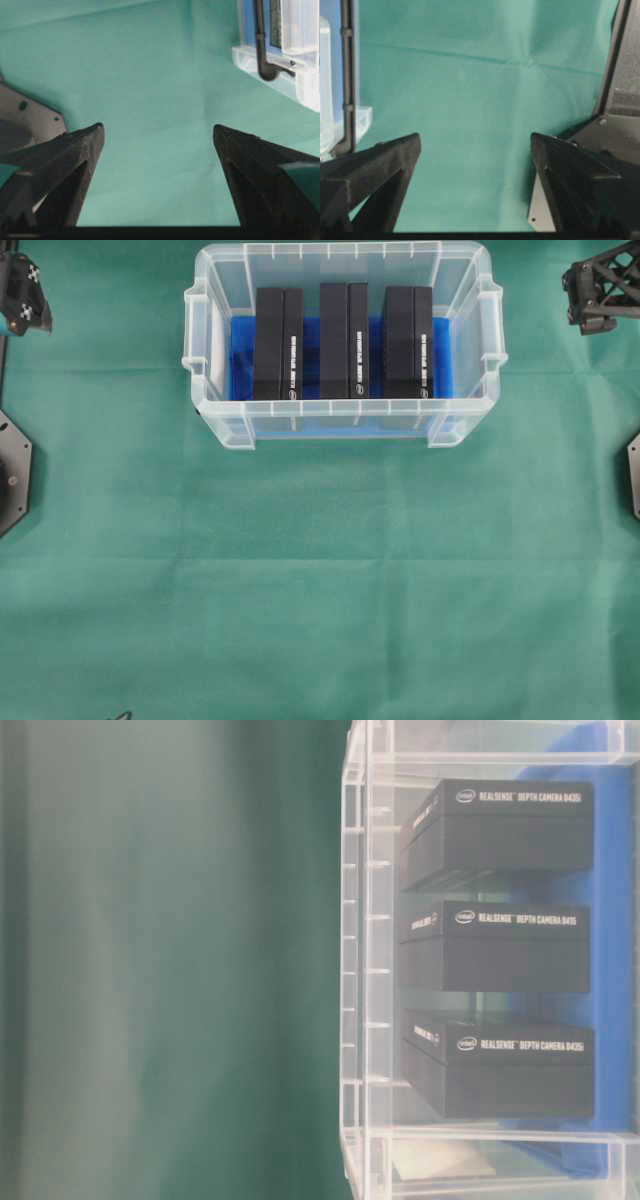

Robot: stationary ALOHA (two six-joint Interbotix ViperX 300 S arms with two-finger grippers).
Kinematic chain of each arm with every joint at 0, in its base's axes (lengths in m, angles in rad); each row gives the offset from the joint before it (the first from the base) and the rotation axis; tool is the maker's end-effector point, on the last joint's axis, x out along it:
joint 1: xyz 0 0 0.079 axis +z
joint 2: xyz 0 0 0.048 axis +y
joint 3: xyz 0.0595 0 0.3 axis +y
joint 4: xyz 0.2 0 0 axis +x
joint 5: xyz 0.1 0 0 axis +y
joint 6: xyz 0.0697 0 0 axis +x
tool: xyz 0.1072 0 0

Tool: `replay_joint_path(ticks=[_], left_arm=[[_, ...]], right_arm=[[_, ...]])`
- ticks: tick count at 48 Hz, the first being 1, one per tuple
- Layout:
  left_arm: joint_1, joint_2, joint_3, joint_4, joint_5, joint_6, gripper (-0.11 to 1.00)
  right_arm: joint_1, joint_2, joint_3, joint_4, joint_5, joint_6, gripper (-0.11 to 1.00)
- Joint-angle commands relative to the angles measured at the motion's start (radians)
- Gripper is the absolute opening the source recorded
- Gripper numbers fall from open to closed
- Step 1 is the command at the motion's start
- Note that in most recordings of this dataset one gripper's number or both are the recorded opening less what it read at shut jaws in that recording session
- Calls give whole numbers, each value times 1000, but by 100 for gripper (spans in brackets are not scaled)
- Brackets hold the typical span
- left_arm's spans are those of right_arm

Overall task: Take out the box from the case.
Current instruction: 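Move the right gripper toward the top of the bin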

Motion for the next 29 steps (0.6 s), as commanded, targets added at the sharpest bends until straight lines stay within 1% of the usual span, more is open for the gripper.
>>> replay_joint_path(ticks=[1,14,29], left_arm=[[5,3,-21,-2,-5,-2,97],[5,6,-21,-2,-6,-3,97],[5,6,-23,-2,-6,-5,97]], right_arm=[[-2,-3,-11,-6,2,2,96],[-2,-3,-14,-8,3,3,96],[-2,-3,-17,-8,3,23,96]])
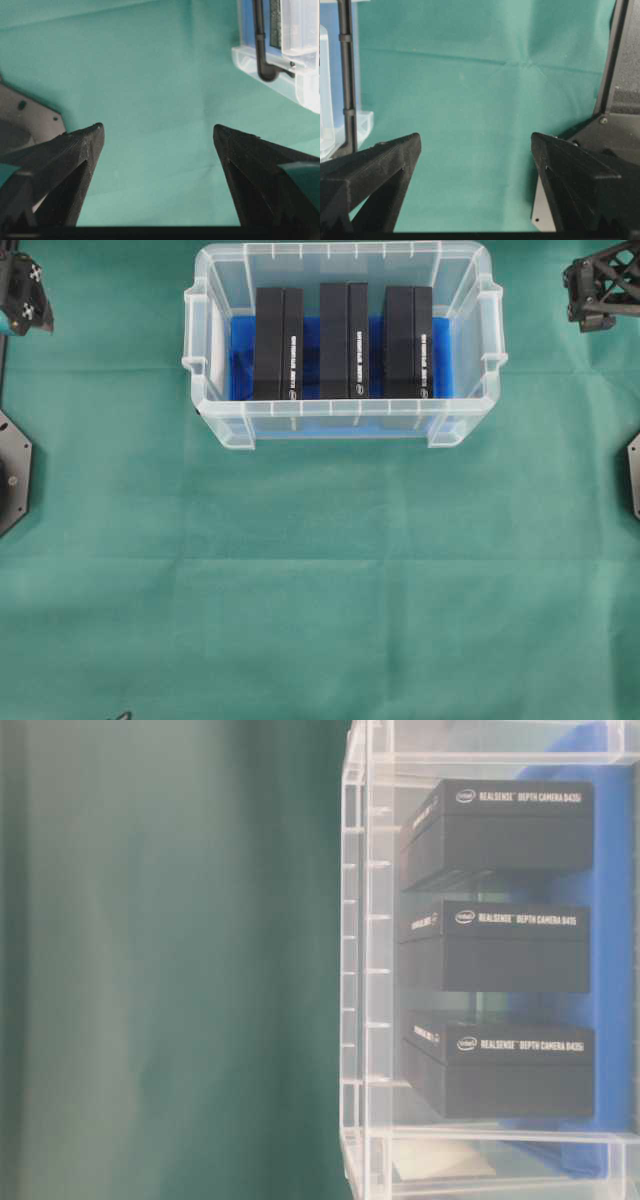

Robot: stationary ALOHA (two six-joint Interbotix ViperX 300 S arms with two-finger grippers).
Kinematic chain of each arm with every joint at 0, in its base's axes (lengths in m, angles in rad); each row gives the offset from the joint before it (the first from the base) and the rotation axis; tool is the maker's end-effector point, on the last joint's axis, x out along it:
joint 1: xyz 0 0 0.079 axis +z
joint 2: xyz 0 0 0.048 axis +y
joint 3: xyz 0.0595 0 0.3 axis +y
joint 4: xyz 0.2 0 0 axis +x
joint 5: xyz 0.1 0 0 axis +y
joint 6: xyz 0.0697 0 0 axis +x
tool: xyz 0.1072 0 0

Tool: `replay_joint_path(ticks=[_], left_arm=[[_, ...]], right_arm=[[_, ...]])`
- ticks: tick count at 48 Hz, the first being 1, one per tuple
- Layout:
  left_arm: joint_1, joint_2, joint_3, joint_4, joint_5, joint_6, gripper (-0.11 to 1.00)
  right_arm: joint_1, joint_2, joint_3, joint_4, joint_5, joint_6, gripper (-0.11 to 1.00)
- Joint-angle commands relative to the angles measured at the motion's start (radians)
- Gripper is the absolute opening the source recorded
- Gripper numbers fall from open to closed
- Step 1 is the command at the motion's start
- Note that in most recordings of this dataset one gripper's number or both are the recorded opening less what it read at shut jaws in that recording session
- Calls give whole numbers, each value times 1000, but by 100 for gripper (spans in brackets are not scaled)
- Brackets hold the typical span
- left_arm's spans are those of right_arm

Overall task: Take out the box from the case.
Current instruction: 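Move the right gripper toward the top of the bin, then swing the open right gripper over the middle pair of black boxes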

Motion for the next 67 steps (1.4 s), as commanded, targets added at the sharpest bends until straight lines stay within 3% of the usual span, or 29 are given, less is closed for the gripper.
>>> replay_joint_path(ticks=[1,33,67], left_arm=[[5,2,-23,0,-3,-2,97],[5,2,-23,0,-3,-29,96],[8,3,-15,6,8,-48,96]], right_arm=[[-2,-3,-18,-5,2,3,96],[17,49,-94,2,-37,74,96],[118,391,-408,8,-146,98,96]])
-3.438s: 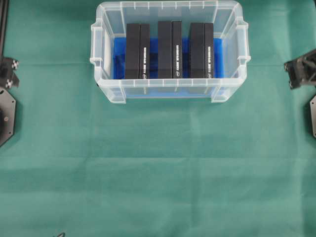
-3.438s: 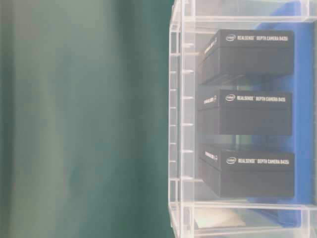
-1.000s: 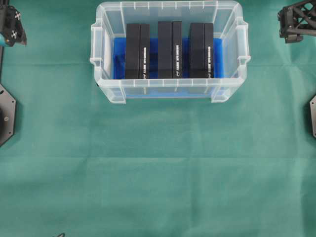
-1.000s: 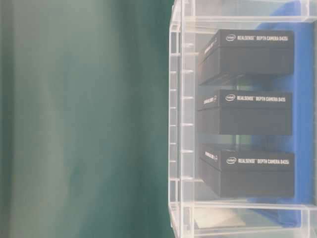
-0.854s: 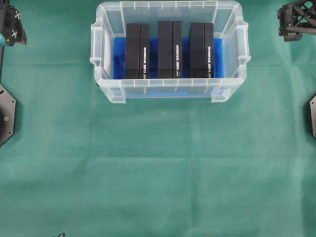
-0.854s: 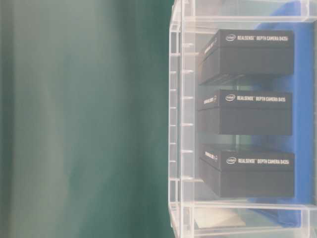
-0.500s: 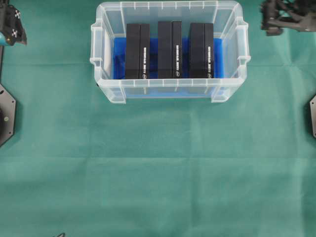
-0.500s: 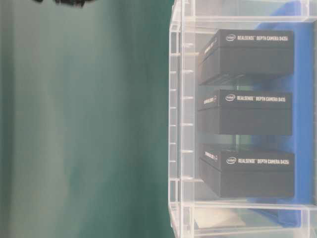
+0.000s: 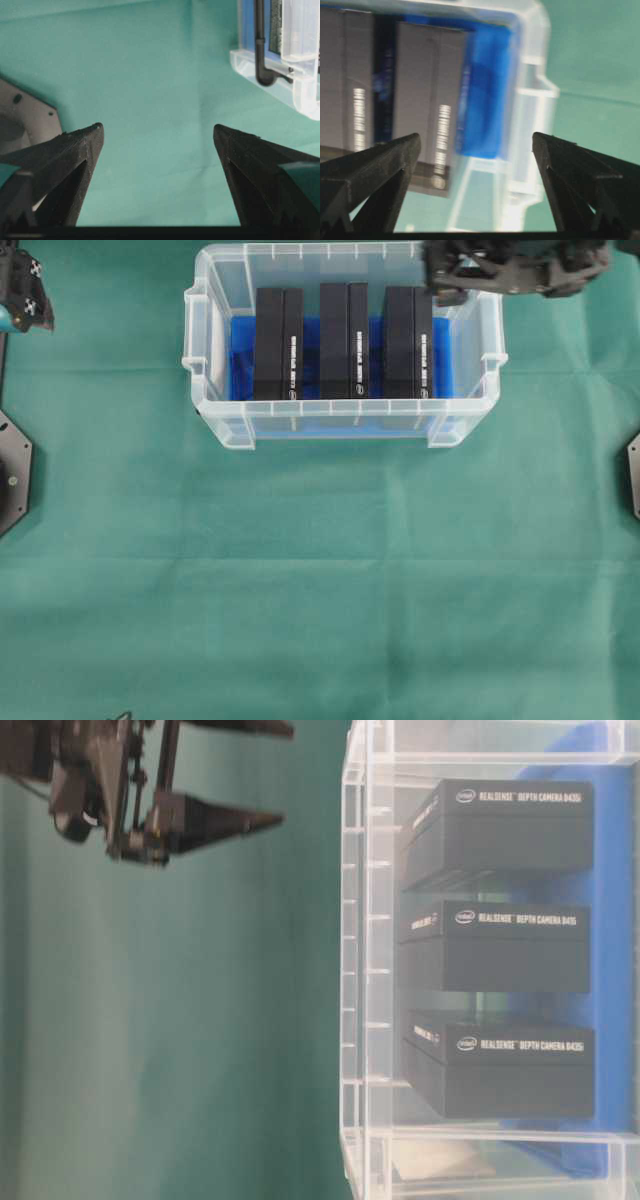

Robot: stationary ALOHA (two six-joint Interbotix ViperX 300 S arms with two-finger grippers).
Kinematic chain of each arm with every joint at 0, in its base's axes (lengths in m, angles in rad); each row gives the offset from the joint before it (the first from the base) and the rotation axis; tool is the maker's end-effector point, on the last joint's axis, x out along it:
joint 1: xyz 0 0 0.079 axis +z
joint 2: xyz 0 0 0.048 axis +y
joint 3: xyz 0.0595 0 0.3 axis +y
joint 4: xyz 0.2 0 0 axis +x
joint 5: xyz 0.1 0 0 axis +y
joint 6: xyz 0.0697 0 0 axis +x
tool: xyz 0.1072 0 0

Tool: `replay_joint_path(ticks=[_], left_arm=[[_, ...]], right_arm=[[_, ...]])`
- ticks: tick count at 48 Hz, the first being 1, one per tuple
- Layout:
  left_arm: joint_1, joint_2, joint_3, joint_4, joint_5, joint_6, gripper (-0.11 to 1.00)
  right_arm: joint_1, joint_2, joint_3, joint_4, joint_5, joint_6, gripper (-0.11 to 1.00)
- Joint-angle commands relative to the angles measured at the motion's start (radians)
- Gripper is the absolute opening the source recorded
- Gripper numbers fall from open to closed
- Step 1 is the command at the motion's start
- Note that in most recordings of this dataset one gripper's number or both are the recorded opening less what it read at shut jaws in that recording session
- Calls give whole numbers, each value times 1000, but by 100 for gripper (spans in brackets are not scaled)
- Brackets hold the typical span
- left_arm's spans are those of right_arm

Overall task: Take out the box from the case.
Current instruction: 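Swing the open right gripper over the middle pair of black boxes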

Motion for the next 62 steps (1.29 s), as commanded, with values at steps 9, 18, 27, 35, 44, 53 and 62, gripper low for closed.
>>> replay_joint_path(ticks=[9,18,27,35,44,53,62], left_arm=[[6,3,-15,5,3,-2,96],[6,3,-15,5,5,0,96],[6,3,-15,5,3,0,96],[6,3,-15,5,3,2,96],[6,2,-14,5,5,9,96],[6,0,-14,5,3,8,96],[6,-5,-12,5,5,9,96]], right_arm=[[40,87,-115,20,-11,3,96],[67,160,-187,25,-37,34,96],[83,209,-238,28,-66,54,96],[89,244,-273,35,-81,63,96],[94,276,-307,51,-86,63,96],[97,290,-318,58,-83,63,96],[97,295,-318,61,-81,63,96]])
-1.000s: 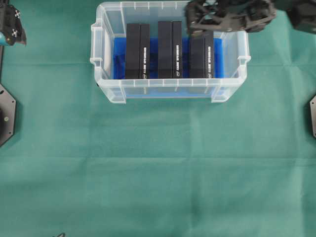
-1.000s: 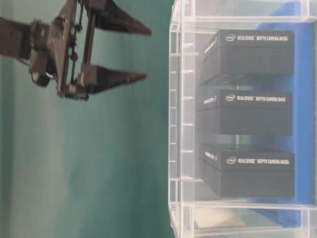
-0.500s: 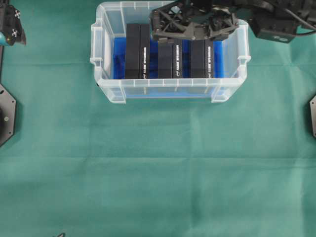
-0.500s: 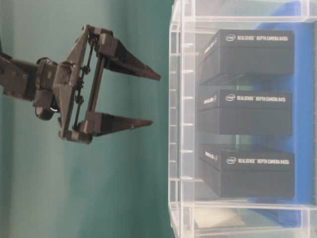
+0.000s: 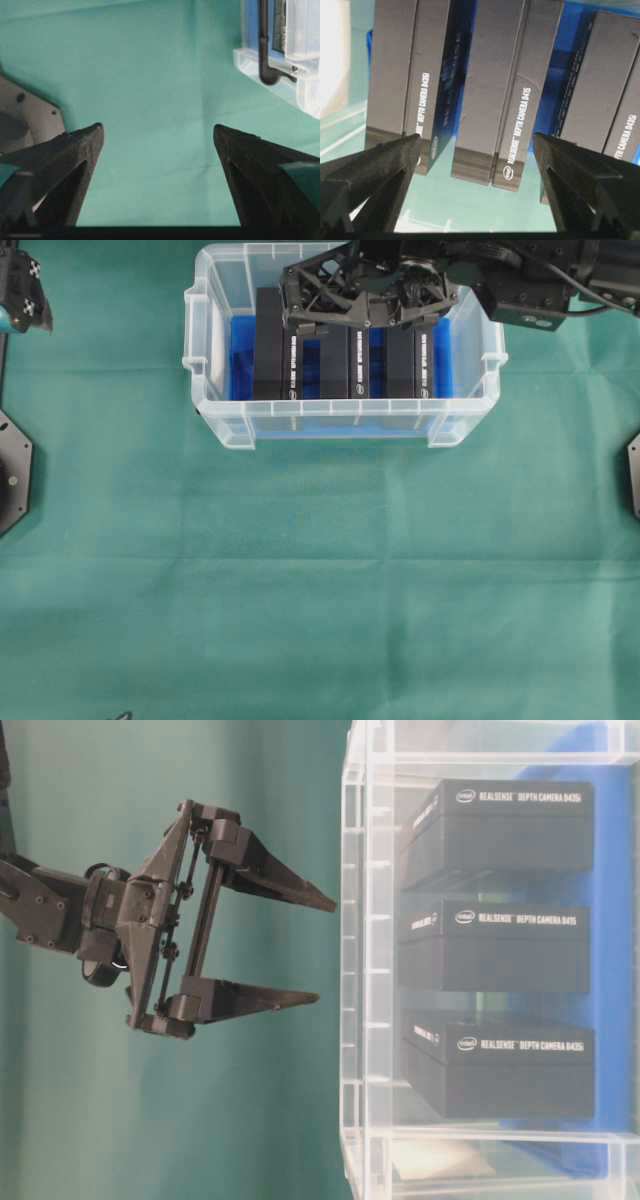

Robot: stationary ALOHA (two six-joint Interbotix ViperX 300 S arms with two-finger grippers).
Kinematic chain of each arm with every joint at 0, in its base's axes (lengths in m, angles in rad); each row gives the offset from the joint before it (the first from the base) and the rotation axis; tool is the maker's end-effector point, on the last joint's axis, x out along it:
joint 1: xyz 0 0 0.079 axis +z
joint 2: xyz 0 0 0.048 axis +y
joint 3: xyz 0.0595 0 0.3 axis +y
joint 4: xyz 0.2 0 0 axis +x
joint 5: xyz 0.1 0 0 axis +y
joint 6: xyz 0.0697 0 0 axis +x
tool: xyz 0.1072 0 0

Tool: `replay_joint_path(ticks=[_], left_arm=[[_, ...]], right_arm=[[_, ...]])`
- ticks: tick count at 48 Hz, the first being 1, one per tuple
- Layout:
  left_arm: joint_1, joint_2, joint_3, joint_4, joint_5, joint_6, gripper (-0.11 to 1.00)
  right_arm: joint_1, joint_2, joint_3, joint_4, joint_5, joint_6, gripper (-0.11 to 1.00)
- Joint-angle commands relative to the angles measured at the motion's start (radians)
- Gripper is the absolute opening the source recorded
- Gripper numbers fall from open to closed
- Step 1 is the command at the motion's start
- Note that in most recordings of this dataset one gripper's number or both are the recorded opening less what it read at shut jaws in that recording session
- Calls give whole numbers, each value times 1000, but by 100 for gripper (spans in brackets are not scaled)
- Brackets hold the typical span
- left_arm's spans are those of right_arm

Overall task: Take out the box from the case.
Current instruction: 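Swing the open right gripper over the middle pair of black boxes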

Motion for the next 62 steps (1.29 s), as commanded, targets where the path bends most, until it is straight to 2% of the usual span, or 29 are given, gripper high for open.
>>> replay_joint_path(ticks=[1,62], left_arm=[[5,-5,-12,5,-5,2,96],[5,-6,-11,5,-5,5,96]], right_arm=[[5,-14,-25,3,-2,-2,96],[5,5,-23,5,0,-14,96]])
